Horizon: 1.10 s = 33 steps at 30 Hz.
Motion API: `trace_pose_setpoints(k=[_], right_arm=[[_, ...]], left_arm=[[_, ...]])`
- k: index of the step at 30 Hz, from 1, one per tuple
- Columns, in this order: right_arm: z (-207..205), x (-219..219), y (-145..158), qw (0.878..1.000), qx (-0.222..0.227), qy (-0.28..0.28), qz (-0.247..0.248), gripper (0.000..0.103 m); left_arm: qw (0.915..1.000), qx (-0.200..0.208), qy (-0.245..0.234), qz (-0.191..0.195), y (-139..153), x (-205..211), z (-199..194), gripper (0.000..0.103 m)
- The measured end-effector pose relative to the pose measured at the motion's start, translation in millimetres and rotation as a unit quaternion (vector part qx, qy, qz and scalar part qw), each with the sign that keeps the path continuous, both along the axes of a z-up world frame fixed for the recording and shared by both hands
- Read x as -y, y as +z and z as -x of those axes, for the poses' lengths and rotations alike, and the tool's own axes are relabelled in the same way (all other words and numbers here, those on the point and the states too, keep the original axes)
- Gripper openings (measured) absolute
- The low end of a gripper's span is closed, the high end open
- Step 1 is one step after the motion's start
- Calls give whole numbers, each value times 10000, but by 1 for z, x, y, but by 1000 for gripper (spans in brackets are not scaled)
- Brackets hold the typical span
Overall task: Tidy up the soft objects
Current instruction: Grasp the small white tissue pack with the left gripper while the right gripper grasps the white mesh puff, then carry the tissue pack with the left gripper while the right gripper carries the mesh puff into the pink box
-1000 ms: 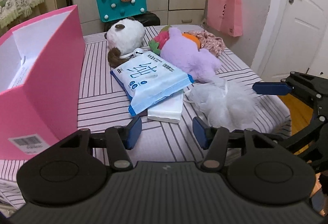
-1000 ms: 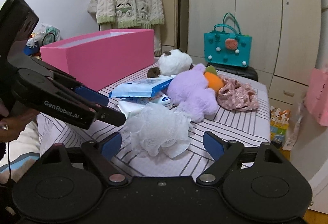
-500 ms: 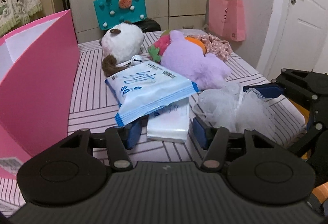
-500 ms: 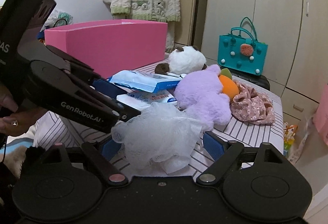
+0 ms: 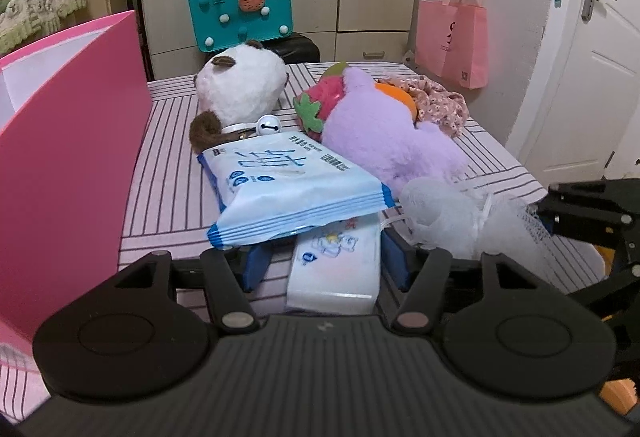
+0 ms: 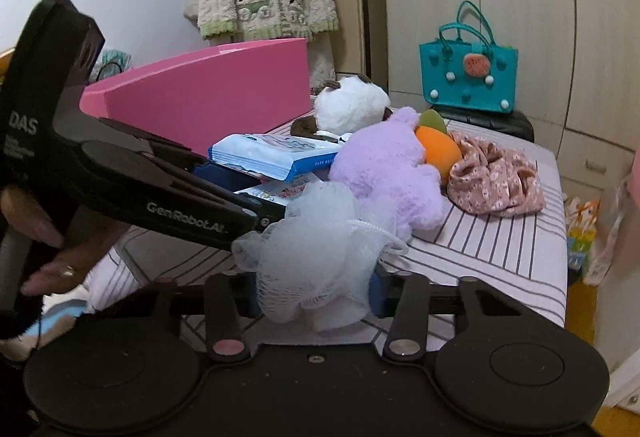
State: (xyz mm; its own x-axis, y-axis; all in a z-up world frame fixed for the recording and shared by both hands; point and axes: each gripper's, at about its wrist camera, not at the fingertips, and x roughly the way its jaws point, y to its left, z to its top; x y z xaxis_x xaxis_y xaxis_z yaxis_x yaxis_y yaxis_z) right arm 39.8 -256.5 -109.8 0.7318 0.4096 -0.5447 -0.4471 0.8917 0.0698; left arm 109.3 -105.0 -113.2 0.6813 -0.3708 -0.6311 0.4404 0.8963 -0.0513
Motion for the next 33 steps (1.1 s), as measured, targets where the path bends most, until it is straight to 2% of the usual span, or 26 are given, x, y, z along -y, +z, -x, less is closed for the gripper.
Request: trace_pose_setpoints(k=[4,5,7,9,15,21,28,33], right_arm=[[1,3,0,9999,-48,-65,-110,43],[2,3,0,9999,-45,-75,-112,43],[3,4,-1,9999,-56,-83,-119,42],[3,3,0,9999,-68,-89,-117,42],[8,1,8,9998,-158,-106,-19,42],[8,1,20,9988,-468,-95,-54,42],[10,-3,33,9954,-895,21,-332,42],[12,-15,42,9923,-1150,172,-423,43]], left_arm=[[9997,130,-66,-175,-3,9,0,59],[9994,184,-71,-268,-4,12,2,56],[9993,211,-81,-308,-4,13,5,42],[9995,184,-96,-241,-2,11,6,40],[9997,-133,-96,-160,6,2,7,39],[9974,-547,-444,-174,16,-8,16,39],[9921,-931,-788,-288,29,-20,31,39],[9908,-878,-889,-525,43,-30,41,39]])
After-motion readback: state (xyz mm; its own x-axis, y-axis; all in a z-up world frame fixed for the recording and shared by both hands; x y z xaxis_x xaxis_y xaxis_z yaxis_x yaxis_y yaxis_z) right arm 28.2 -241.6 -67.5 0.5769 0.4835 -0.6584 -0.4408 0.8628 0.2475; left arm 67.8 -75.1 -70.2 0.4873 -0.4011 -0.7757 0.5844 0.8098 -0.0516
